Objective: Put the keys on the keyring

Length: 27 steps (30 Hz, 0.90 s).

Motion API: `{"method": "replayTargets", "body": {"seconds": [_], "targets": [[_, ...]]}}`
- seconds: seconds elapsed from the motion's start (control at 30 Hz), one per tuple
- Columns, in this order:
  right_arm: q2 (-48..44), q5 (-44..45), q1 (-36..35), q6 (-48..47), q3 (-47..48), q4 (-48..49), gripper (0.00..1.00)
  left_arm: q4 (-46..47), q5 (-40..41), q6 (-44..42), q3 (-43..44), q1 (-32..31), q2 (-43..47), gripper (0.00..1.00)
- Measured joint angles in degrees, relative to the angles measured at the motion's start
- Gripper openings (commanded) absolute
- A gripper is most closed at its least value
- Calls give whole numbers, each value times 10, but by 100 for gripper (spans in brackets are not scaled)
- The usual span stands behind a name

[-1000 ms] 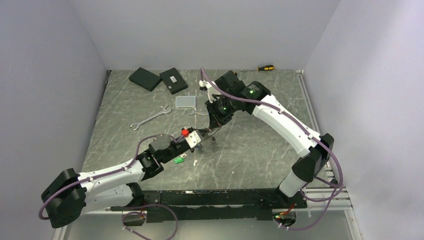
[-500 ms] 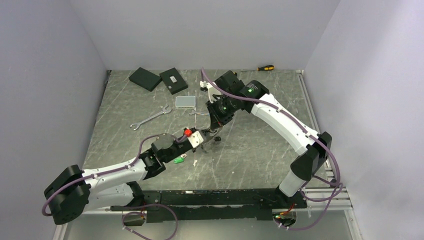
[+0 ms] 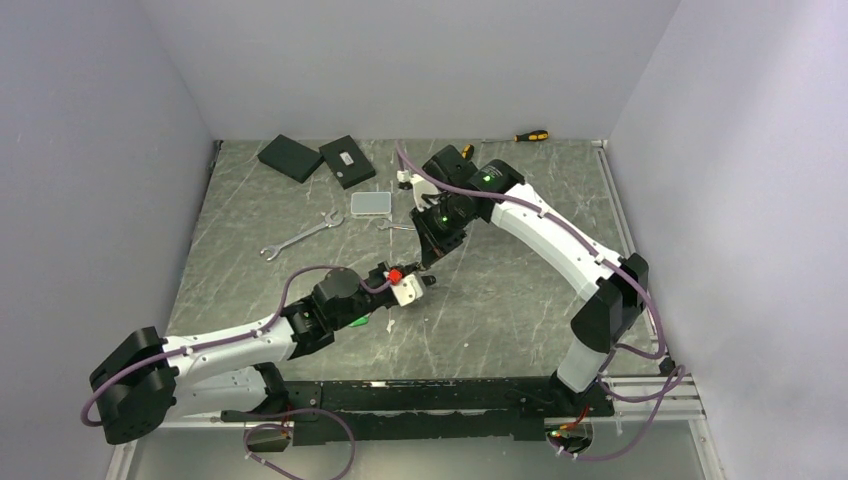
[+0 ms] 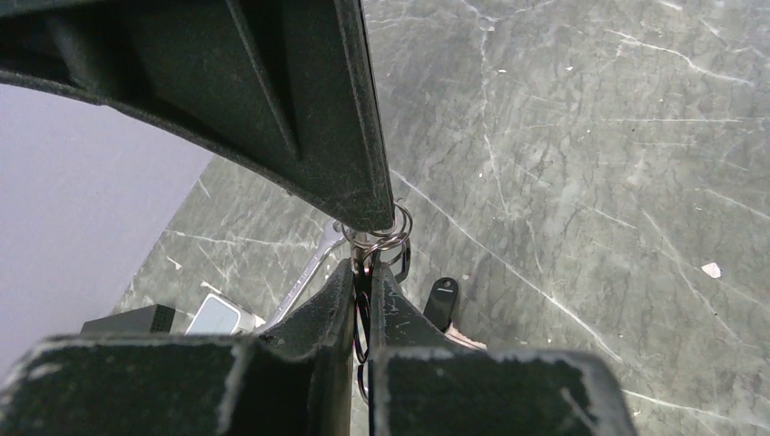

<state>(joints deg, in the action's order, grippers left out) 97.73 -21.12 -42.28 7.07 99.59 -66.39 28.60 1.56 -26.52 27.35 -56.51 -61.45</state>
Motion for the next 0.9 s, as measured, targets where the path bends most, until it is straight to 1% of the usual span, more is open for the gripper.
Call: {"method": "replayTargets", "body": {"seconds": [0.13,0.17,0.2,0.23,0.33,0.5,0.57,0.7,0.9], "targets": [[3,-7,7,1,4,0,1,2,5,6,0,0,0,0],[3,-9,9,1,5,1,7,3,7,11,0,0,0,0],[3,-11,10,2,5,2,16,4,9,17,0,0,0,0],[3,-14,12,5,5,2,22,4,10,25,0,0,0,0],[3,-16,18,7,5,7,35,3,17,52,0,0,1,0],[1,-18,23,13,5,31,46,3,36,99,0,0,0,0],[-4,-18,25,15,5,45,49,3,49,118,2,0,-2,0],[-28,-17,26,20,-12,84,51,5,80,163,13,0,-9,0],[-126,-7,26,56,-133,201,52,24,116,220,16,0,-10,0]]}}
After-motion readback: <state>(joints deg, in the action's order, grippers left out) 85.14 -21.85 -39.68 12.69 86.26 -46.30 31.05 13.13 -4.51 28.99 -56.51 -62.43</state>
